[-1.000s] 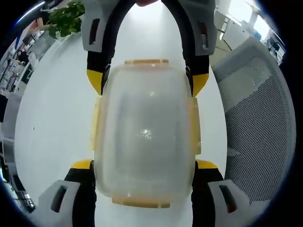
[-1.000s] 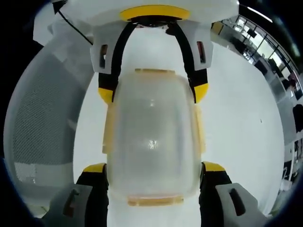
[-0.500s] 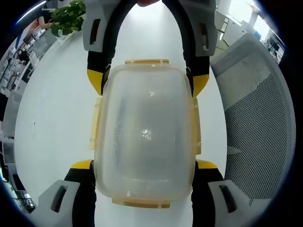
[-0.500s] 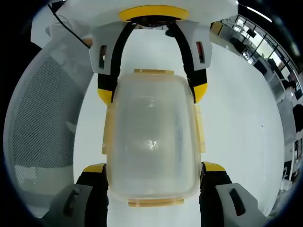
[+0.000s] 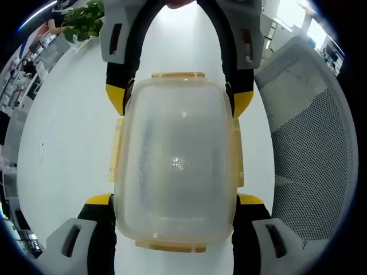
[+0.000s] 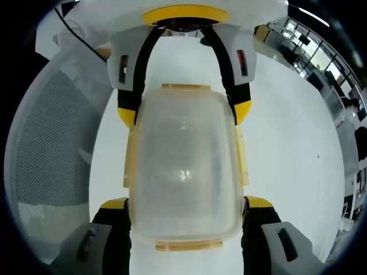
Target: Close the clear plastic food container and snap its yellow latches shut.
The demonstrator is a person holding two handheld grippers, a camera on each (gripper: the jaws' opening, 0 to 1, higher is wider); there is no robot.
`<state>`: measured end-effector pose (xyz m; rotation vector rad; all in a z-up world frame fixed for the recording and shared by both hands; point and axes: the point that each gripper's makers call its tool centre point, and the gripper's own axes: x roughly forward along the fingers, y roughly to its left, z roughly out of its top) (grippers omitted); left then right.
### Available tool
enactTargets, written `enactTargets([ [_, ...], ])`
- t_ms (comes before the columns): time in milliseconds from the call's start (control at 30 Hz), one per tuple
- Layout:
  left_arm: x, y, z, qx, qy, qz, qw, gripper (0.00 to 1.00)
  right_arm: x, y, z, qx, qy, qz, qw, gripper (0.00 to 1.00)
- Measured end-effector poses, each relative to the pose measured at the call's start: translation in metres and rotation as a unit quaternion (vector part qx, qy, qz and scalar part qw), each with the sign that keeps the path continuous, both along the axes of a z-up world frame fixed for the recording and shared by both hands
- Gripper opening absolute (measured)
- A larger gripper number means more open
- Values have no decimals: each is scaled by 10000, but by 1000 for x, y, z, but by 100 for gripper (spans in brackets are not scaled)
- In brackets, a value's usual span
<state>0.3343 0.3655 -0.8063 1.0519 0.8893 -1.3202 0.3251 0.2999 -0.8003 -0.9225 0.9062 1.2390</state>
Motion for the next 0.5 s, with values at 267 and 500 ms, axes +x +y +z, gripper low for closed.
enactTargets([
  [267, 0, 6, -1, 41, -4, 9, 10000, 84, 0, 7, -1, 4, 4, 4, 10000, 80],
  [500, 1, 13, -2, 76, 3, -32, 10000, 84, 0, 15, -1, 34, 6, -44, 10000, 80],
])
